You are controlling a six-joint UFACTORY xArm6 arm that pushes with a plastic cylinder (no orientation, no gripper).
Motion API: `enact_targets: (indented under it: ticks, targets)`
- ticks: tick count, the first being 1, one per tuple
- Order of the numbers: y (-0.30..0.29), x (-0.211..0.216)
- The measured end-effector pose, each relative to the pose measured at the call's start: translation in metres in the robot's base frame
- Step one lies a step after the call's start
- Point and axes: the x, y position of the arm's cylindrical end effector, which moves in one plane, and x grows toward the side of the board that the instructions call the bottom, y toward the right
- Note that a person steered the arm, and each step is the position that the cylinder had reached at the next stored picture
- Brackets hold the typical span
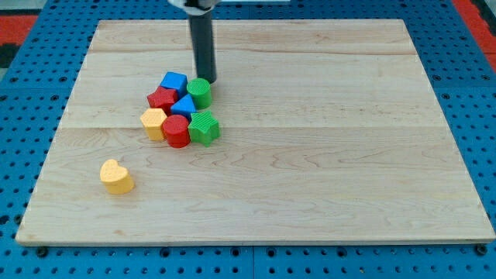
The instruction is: Push the red star to the top left of the yellow heart
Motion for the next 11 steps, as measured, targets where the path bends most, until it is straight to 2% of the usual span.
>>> enact_targets:
  ticks: [1, 2, 5, 6, 7, 8, 9, 10, 11]
  targets:
    - [0.001, -0.015]
    - [-0.019, -0.012]
    - [-0.084, 0.114]
    - [-0.085, 0.099]
    - [-0.102, 0.119]
    - [-0.083, 0.096]
    - [-0.064, 0.019]
    - [-0.022, -0.024]
    - [0.050, -0.014]
